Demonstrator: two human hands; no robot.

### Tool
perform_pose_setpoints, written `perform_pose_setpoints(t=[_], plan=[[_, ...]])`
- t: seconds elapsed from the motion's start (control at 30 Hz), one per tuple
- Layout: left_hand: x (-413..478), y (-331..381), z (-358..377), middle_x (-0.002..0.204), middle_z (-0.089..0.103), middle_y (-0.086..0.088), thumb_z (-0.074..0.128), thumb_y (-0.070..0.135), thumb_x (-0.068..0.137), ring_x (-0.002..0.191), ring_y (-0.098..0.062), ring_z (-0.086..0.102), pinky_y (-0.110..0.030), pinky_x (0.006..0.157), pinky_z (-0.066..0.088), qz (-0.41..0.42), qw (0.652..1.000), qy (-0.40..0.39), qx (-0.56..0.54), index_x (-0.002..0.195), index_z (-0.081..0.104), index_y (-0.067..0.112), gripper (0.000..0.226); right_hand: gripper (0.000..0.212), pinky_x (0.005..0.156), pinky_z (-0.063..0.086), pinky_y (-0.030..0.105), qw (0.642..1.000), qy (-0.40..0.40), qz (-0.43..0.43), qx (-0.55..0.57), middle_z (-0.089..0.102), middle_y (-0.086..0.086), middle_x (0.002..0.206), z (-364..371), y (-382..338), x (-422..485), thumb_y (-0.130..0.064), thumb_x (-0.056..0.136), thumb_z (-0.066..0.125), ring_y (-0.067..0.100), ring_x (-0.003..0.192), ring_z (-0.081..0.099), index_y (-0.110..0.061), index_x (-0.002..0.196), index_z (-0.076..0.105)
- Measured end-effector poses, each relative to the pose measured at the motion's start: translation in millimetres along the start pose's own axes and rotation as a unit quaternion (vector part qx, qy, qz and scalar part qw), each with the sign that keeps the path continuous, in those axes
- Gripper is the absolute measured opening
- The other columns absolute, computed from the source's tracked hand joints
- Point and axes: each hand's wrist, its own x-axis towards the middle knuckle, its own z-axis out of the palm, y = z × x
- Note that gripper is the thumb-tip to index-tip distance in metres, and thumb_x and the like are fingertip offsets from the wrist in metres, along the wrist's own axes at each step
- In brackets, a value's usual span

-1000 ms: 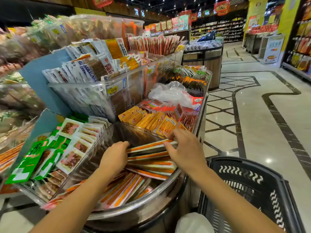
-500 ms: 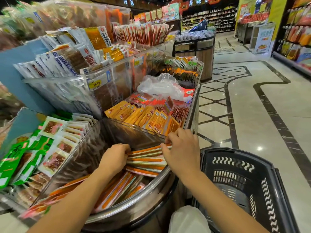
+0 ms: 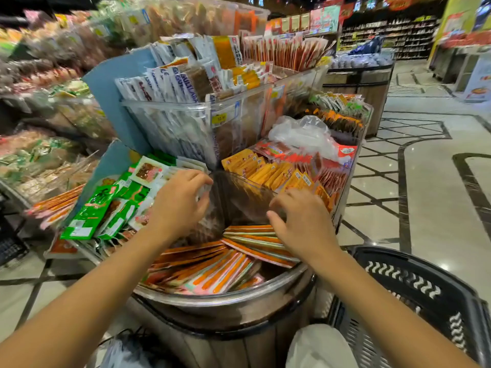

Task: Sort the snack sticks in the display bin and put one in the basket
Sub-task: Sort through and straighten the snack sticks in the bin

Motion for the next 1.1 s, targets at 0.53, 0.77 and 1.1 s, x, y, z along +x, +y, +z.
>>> perform_pose_setpoints(t=[0.53,0.77,1.1], plan=[[-54.1,-70.2,-0.3,0.153,0.047,-0.003,0.051,0.058,0.096,0.140,-0.022,0.042,-0.043,0.117,0.035,-0.127,0.988,-0.067,-0.053,0.140,0.056,0.019,0.059,0.042,0.098,0.051,0.040,0.918,-0.340,-0.194,0.068,0.065,0.000,0.130,91.3,-117.9,36.8,-0.009,0.094,0.054,0.022,0.118,0.060,-0.025,0.132,0.061],[-54.7,-73.0,4.6,0.154,0.045,0.001,0.055,0.055,0.097,0.141,-0.019,0.040,-0.042,0.118,0.033,-0.126,0.989,-0.053,-0.059,0.141,0.055,0.022,0.055,0.033,0.087,0.052,0.042,0.918,-0.308,-0.240,0.068,0.062,-0.002,0.110,102.4,-111.4,34.6,-0.018,0.096,0.060,0.022,0.104,0.059,-0.030,0.126,0.064],[-55.8,-70.6,2.2,0.153,0.046,0.005,0.055,0.056,0.096,0.140,-0.016,0.040,-0.043,0.117,0.033,-0.140,0.986,-0.045,-0.074,0.139,0.056,0.024,0.053,0.025,0.094,0.050,0.034,0.921,-0.284,-0.263,0.056,0.058,-0.007,0.120,96.8,-114.9,28.9,-0.026,0.099,0.060,0.014,0.112,0.052,-0.030,0.123,0.061]])
